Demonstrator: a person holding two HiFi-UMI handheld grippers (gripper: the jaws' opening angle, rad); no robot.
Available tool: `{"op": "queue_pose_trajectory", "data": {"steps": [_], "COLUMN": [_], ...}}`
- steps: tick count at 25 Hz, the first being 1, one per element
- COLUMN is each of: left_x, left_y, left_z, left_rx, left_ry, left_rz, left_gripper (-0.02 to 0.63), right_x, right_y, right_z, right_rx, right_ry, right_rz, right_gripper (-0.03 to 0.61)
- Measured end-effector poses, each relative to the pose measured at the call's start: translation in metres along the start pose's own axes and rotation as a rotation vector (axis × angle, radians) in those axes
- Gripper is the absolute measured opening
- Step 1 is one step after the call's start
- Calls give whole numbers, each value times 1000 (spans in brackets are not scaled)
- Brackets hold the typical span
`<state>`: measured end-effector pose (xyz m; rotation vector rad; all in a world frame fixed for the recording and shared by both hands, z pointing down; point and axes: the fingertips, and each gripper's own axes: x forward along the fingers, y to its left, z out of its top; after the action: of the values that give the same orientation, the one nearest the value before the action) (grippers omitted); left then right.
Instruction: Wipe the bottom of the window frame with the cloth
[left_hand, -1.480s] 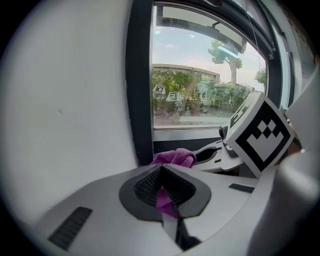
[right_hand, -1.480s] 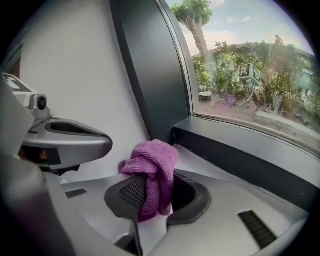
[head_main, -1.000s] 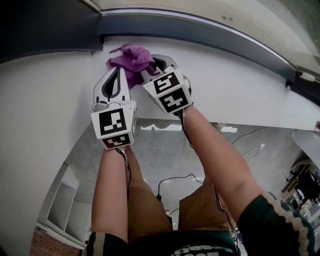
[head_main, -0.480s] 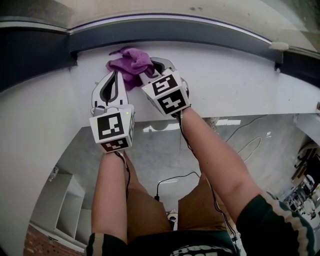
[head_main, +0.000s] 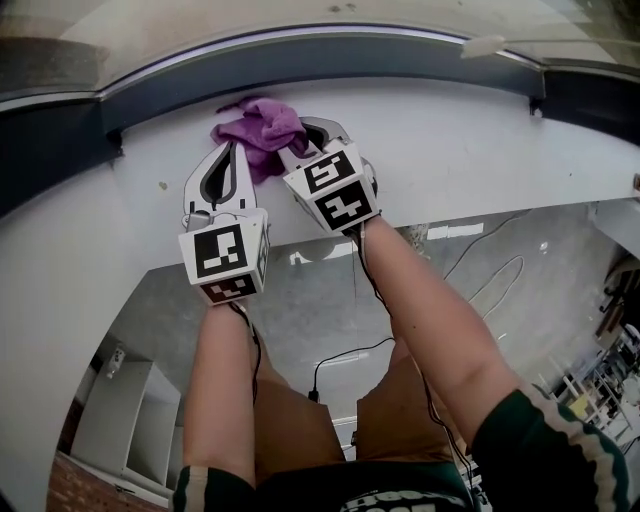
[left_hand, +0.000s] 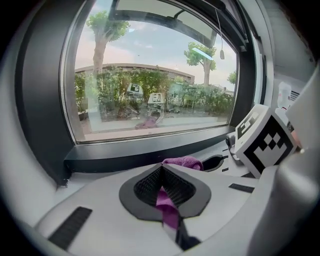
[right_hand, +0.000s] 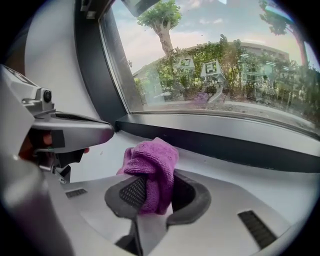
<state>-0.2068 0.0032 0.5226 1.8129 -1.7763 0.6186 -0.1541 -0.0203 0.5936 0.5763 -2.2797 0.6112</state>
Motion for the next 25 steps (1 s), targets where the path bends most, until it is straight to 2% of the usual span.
{"op": "queue_pose_trajectory", "data": {"steps": [9,25], "left_x": [14,40], "left_y": [-40,-122], "left_z": [7,13], "left_rx": [47,77], "left_ry": [17,14], "left_rz": [-52,-148], "left_gripper": [9,9], "right_x": [-24,-73], "right_y": [-31,-99], "right_z": [-16,-45], "right_rx": [37,85], "right_ry": [-7,-33], "right_rz": [-42,-120], "right_gripper": [103,103]}}
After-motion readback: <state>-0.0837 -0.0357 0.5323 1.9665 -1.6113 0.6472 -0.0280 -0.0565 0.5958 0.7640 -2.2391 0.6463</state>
